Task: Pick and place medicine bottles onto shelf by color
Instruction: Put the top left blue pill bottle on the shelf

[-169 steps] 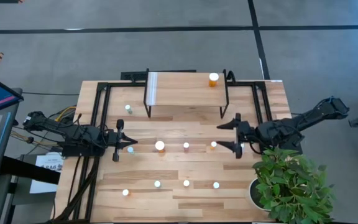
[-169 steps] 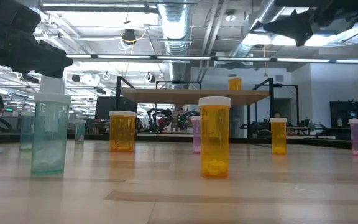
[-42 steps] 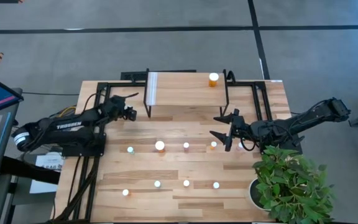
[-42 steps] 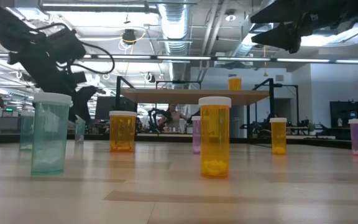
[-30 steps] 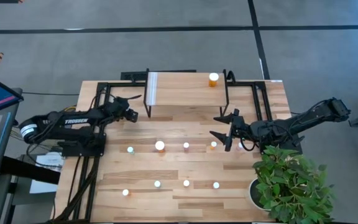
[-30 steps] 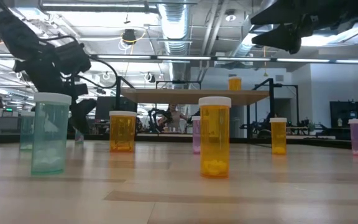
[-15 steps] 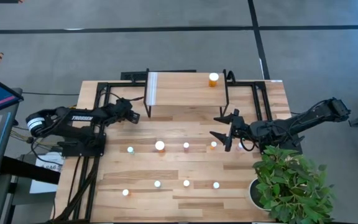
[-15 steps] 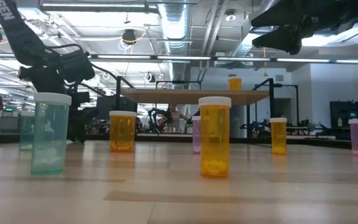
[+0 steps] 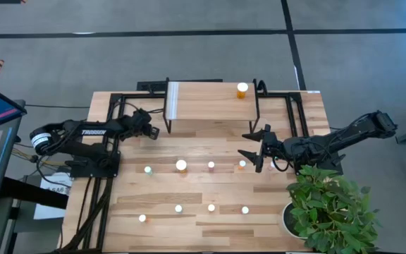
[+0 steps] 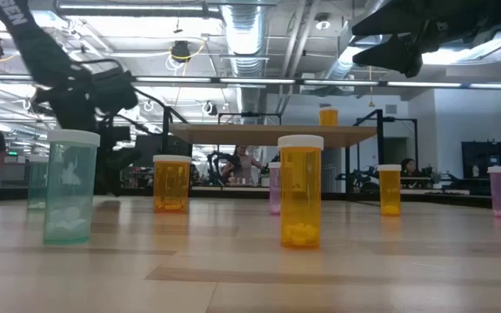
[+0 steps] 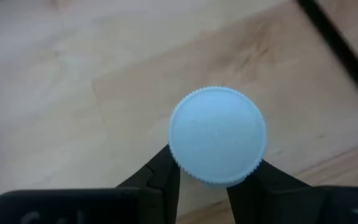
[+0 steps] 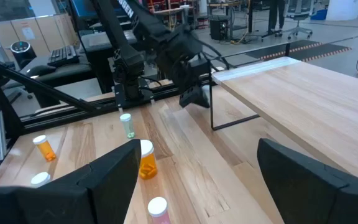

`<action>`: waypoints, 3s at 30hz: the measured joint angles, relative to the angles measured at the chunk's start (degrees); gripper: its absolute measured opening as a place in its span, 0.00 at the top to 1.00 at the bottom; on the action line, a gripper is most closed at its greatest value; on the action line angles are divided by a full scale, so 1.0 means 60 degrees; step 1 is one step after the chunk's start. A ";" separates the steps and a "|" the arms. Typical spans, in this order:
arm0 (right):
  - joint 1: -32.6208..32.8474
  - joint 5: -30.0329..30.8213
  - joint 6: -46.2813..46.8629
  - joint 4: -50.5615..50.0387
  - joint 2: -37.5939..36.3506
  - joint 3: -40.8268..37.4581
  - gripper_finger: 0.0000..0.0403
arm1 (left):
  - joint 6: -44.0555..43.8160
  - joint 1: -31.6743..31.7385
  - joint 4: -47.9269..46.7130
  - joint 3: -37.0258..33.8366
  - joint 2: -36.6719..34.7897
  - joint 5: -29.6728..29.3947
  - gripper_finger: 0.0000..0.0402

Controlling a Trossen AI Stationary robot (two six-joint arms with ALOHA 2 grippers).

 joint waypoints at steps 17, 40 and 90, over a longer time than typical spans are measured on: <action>0.0207 -0.0492 -0.0004 -0.0075 0.0000 0.0000 0.15 | 0.0975 -0.0004 -0.3998 0.4250 -0.1978 -0.1518 0.79; -0.0073 -0.0488 -0.0025 0.0189 -0.0003 0.0000 0.15 | 0.1714 -0.0663 -0.0620 0.6829 0.1246 0.1645 0.79; 0.0098 -0.0466 -0.0532 0.0747 0.0000 0.0004 0.15 | 0.2709 0.0235 -0.3687 0.9773 0.4131 0.1789 0.79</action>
